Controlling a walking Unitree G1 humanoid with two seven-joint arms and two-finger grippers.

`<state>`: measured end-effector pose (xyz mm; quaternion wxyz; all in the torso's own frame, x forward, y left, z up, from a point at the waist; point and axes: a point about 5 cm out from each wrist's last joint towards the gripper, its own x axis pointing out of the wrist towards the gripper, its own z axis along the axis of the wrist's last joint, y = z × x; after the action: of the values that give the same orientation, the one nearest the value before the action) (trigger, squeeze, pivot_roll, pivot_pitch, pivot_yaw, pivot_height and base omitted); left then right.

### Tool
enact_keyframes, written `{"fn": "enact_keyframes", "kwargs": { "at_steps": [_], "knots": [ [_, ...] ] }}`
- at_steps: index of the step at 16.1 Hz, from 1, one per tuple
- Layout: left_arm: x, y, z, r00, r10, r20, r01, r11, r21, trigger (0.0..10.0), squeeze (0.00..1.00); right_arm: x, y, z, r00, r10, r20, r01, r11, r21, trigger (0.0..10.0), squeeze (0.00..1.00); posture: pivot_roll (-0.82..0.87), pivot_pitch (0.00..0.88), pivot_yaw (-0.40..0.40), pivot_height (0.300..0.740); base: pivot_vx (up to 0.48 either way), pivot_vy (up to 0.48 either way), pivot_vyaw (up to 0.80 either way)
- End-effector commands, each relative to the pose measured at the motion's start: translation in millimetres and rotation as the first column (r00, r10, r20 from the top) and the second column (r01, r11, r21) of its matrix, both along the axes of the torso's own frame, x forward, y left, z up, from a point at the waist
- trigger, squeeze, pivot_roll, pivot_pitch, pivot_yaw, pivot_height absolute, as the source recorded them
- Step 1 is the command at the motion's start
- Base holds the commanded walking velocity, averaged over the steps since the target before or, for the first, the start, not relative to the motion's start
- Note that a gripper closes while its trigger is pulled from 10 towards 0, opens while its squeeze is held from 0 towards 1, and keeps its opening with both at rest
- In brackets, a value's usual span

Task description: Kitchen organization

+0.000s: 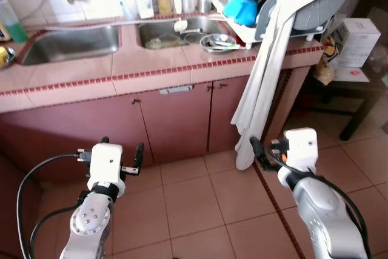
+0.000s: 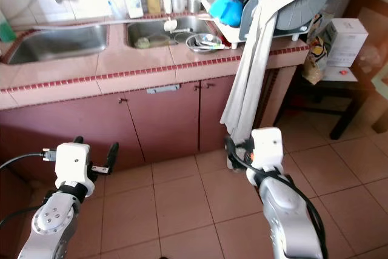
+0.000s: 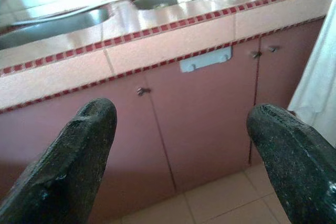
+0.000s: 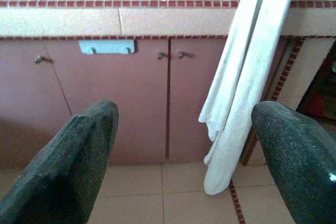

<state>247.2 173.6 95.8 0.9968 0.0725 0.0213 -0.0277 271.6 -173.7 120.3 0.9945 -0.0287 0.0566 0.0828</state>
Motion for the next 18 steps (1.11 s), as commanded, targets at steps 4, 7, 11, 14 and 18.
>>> {"fn": "enact_keyframes", "kwargs": {
  "at_steps": [4, 7, 11, 14, 18],
  "knots": [
    [0.3, -1.0, 6.4, 1.0, 0.013, 0.004, -0.013, 1.0, -0.013, 10.0, 0.0, 4.3, 5.9, 2.6, 1.0, -0.006, -0.003, 0.006, 1.0, 0.01, 10.0, 0.0, -0.03, 0.047, 0.027, 0.74, 0.0, 0.0, 0.0],
    [1.5, 0.2, 7.3, 1.0, 0.029, -0.001, -0.029, 0.999, -0.027, 10.0, 0.0, 7.8, 5.8, 4.9, 1.0, -0.011, 0.002, 0.011, 1.0, 0.012, 10.0, 0.0, -0.03, 0.049, 0.022, 0.74, 0.0, 0.11, 0.0],
    [0.9, 0.8, 7.2, 0.999, 0.036, -0.01, -0.037, 0.999, -0.022, 10.0, 0.0, 7.7, 4.7, 3.7, 1.0, -0.017, -0.006, 0.017, 1.0, 0.009, 10.0, 0.0, -0.03, 0.05, 0.02, 0.74, 0.0, 0.402, 0.0],
    [1.4, 1.7, 7.8, 0.999, 0.04, -0.011, -0.04, 0.999, -0.016, 10.0, 0.0, 9.4, 5.6, 4.9, 1.0, -0.021, -0.003, 0.021, 1.0, 0.013, 10.0, 0.0, -0.03, 0.049, 0.024, 0.74, 0.0, 0.48, 0.0],
    [5.0, 0.4, 11.1, 0.999, 0.04, -0.004, -0.04, 0.999, -0.008, 10.0, 0.0, 12.1, 3.4, 6.2, 0.999, -0.043, 0.003, 0.043, 0.999, 0.021, 10.0, 0.0, -0.03, 0.047, 0.03, 0.74, 0.0, 0.455, 0.0]
  ]
}}
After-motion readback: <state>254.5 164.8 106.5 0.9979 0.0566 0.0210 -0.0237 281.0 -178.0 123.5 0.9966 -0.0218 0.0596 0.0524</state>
